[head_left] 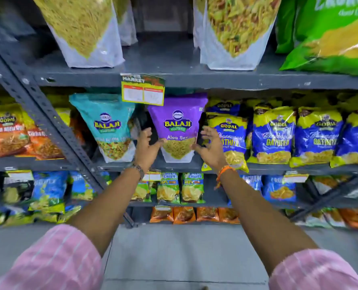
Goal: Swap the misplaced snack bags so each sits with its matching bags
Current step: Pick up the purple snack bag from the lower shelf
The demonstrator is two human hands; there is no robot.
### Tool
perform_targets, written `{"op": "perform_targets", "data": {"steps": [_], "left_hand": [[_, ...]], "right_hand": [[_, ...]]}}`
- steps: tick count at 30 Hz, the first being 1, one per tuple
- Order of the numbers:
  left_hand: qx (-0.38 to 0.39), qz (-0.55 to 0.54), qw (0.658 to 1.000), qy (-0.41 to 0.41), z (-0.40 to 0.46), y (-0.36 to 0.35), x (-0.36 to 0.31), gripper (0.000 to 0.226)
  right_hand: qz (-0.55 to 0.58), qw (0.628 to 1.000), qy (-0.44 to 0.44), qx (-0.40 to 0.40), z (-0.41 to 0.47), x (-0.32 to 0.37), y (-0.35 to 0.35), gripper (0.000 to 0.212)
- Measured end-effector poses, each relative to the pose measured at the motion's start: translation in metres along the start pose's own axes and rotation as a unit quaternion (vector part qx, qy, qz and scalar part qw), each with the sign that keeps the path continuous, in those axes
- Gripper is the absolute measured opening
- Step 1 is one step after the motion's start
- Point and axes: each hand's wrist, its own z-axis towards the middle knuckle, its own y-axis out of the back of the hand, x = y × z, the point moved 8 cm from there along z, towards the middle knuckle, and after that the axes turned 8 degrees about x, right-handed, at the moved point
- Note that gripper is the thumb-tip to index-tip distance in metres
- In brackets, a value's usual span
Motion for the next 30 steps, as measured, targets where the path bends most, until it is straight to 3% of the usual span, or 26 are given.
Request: {"op": "perform_targets", "data": {"steps": [4,7,16,20,30], "left_hand": [[0.043,-0.066,0.997,0.026,0.024,-0.006,0.010,0.081],[0.056,-0.052,0.997,0.016,0.040,-0.013,0.008,0.068],[0.021,-0.061,0.997,-0.031,0.060,-0.021,0.013,0.042],[0.021,-0.058,0.997,-0.047,0.052,-0.021,0.015,0.048],[0.020,-0.047,0.996,-0.073,-0.030,-0.019,0.014,0.045]], "right_hand": [[-0.020,0.992,-0.067,0.104,0.020,-0.030,-0.016,0.103],[-0.016,0.986,-0.068,0.151,0.032,-0.045,-0.030,0.110],[-0.003,0.989,-0.049,0.136,0.045,-0.051,-0.048,0.096],[-0.026,0.992,-0.065,0.103,0.035,-0.057,-0.045,0.086],[-0.044,0.993,-0.038,0.105,-0.039,-0.045,-0.033,0.082]]}}
